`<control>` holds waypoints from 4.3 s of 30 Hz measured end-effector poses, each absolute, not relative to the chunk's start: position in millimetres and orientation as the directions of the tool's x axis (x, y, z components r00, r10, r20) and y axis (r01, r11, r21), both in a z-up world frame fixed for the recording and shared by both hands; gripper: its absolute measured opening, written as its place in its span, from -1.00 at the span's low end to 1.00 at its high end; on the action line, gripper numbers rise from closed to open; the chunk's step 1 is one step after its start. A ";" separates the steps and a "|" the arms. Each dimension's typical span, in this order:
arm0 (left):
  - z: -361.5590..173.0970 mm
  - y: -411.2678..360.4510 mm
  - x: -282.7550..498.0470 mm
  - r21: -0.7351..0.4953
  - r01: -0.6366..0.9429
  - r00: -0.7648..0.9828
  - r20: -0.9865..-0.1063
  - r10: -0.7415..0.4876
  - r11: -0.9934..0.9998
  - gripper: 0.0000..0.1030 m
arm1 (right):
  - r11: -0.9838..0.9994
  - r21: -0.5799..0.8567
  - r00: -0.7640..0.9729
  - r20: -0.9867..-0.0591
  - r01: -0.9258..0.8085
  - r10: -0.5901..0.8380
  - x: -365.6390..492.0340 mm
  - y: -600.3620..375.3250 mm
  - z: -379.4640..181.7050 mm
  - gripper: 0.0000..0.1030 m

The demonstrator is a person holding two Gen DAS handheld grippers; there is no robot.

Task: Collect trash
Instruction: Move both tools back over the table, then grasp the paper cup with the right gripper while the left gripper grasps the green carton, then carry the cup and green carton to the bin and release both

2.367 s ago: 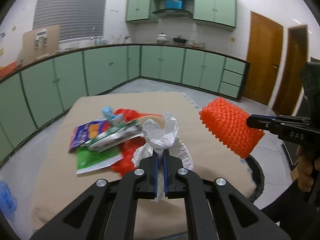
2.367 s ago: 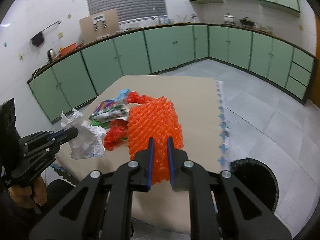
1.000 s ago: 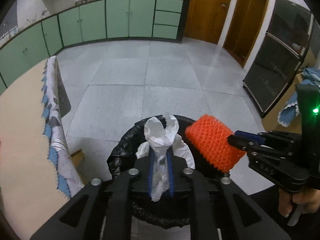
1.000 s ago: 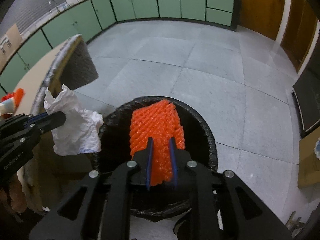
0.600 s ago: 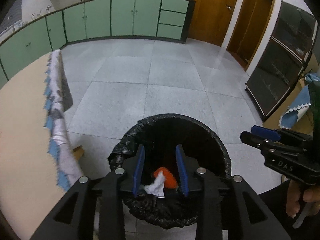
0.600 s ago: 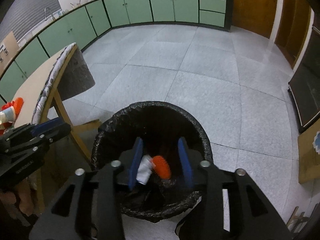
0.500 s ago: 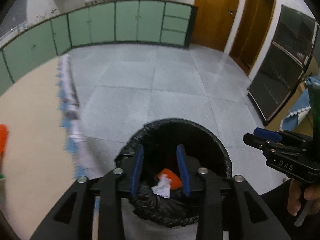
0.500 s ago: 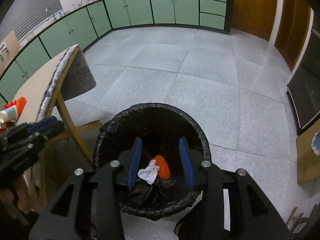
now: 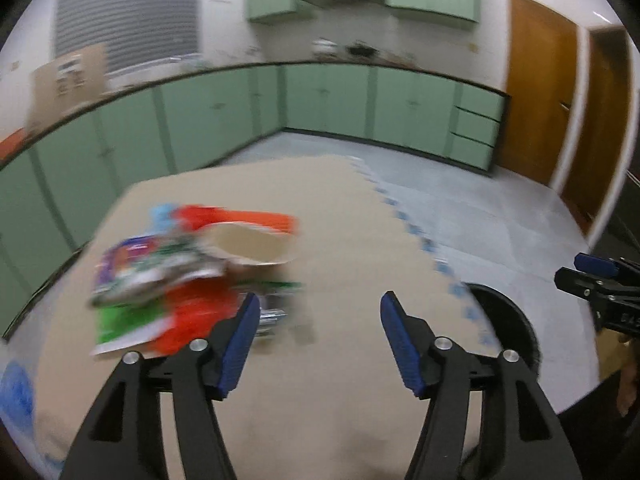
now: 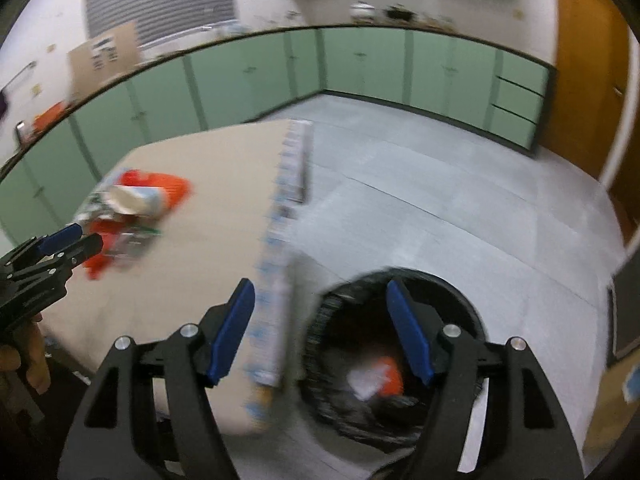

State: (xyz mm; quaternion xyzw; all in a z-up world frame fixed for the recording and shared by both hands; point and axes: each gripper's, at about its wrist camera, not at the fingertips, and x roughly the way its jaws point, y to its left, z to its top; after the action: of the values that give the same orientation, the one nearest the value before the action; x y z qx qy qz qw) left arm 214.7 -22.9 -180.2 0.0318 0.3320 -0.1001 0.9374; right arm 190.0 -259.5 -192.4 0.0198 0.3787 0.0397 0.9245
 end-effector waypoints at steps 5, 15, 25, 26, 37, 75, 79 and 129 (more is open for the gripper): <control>-164.2 42.6 195.9 0.003 0.089 0.805 -0.589 -0.070 0.996 0.32 | 0.982 0.102 0.719 -0.670 -0.159 0.186 204.2 -207.5 -176.4 0.30; -154.5 90.8 197.9 0.001 0.032 0.847 -0.530 -0.027 0.999 0.34 | 0.948 0.108 0.697 -0.653 -0.299 0.295 240.7 -125.5 -166.9 0.19; -177.8 102.6 228.4 -0.007 0.055 0.850 -0.524 -0.051 0.998 0.34 | 0.947 0.101 0.676 -0.677 -0.304 0.290 294.5 -97.9 -199.0 -0.07; -180.6 102.4 231.1 -0.006 0.058 0.849 -0.526 -0.053 0.998 0.34 | 0.948 0.102 0.675 -0.679 -0.303 0.289 299.0 -96.3 -201.8 -0.08; -212.0 109.4 272.4 -0.019 0.093 0.814 -0.574 -0.087 0.995 0.26 | 0.951 0.092 0.651 -0.709 -0.295 0.271 330.9 -85.1 -230.6 -0.30; -231.8 105.9 278.0 -0.089 0.298 0.747 -0.598 -0.290 0.950 0.32 | 0.967 0.112 0.704 -0.667 -0.227 0.243 307.1 -124.9 -202.7 -0.91; -226.7 95.2 263.8 -0.059 0.324 0.761 -0.577 -0.297 0.944 0.33 | 0.968 0.117 0.708 -0.663 -0.223 0.244 305.4 -126.4 -201.5 -0.91; -151.9 66.1 213.9 -0.118 0.361 0.792 -0.485 -0.371 0.925 -0.64 | 0.971 0.120 0.768 -0.594 -0.208 0.238 239.9 -162.7 -147.8 -0.91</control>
State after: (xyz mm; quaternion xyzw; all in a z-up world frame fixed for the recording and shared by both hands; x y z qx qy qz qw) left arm 213.9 66.1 -151.9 -0.0097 0.2579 -0.1933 0.9466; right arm 239.9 -162.7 -147.8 0.0234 0.3190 0.1185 0.9400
